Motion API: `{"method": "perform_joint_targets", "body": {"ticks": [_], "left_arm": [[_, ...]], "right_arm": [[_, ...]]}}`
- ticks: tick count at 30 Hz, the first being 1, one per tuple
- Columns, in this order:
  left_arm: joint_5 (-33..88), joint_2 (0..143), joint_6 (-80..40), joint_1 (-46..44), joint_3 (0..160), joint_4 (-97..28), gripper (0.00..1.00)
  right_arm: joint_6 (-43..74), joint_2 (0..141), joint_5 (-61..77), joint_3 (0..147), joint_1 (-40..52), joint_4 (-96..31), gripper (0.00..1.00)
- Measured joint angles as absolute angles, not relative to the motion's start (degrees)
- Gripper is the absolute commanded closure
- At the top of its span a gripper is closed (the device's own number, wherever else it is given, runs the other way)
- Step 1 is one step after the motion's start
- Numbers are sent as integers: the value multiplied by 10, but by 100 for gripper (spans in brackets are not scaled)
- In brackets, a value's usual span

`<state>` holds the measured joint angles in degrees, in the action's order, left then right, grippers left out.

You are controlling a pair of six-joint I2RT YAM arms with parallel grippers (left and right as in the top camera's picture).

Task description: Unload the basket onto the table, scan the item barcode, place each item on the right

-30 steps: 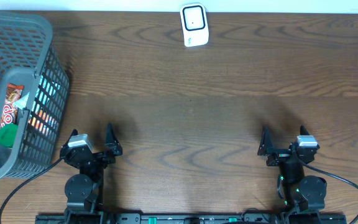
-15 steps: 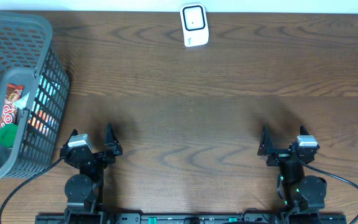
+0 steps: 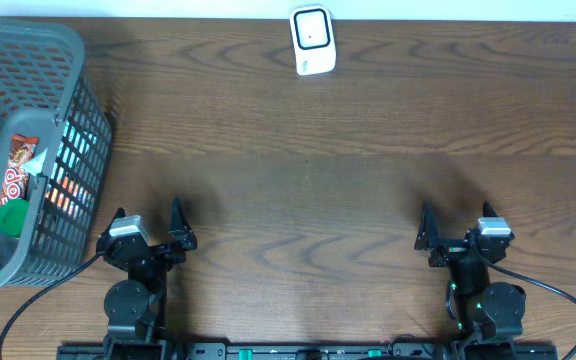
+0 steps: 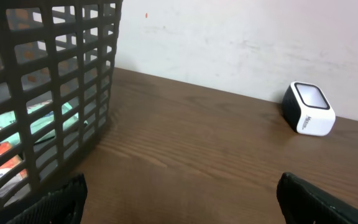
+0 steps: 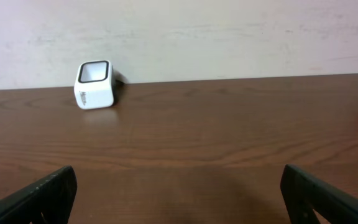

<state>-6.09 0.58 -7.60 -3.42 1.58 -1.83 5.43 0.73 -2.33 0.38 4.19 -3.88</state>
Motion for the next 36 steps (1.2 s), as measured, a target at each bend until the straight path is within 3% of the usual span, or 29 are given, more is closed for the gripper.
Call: {"method": "perform_joint_targets", "body": {"ticks": [14,25,36], "left_arm": [[-59,6,-76,-34,16,-18,2],[17,13,-76,-34,20,-30,2],[61,165,-76,-34,137,-106,2]], "right_arm": [[54,7,-23,4,42,-39,1],[54,7,-23,4,42,-39,1],[54,8,-23,4,42,-39,1]]}}
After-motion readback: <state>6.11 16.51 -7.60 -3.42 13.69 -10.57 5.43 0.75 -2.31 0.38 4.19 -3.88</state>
